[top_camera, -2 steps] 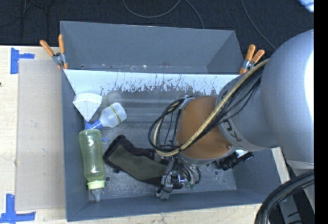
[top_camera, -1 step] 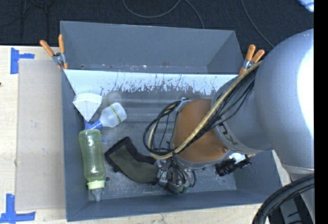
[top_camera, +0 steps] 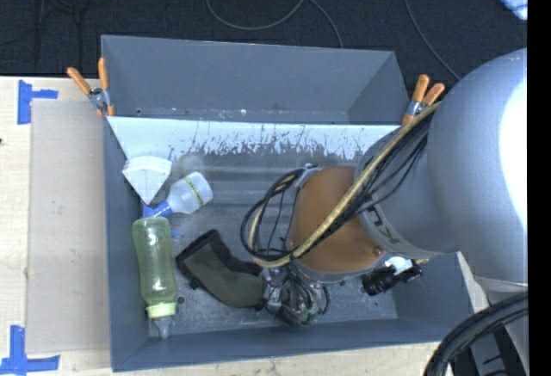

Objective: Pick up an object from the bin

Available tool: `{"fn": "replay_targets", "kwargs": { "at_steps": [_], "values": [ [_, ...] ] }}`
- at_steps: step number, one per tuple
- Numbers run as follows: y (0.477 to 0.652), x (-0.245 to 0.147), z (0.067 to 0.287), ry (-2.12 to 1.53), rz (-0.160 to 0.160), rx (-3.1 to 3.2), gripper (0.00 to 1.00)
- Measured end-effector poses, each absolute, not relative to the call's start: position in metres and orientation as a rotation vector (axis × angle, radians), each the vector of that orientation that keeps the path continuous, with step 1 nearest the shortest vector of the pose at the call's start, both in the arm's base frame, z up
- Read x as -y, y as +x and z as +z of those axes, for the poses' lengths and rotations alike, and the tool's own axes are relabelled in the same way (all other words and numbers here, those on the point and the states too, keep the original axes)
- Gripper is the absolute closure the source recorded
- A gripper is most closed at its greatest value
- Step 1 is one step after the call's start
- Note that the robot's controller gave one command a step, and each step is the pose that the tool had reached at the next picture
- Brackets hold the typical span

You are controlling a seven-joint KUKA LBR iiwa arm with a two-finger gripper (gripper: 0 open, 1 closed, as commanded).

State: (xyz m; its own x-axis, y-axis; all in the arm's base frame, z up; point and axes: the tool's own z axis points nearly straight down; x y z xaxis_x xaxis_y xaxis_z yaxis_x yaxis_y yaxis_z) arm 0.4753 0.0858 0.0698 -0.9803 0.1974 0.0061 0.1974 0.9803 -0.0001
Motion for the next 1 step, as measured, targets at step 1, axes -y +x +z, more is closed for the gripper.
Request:
{"fn": "replay_targets", "kwargs": {
  "at_steps": [1],
  "values": [
    [0.4744, -0.0856, 0.0729, -0.31, 0.0, 3.118, 1.0]
  ]
}}
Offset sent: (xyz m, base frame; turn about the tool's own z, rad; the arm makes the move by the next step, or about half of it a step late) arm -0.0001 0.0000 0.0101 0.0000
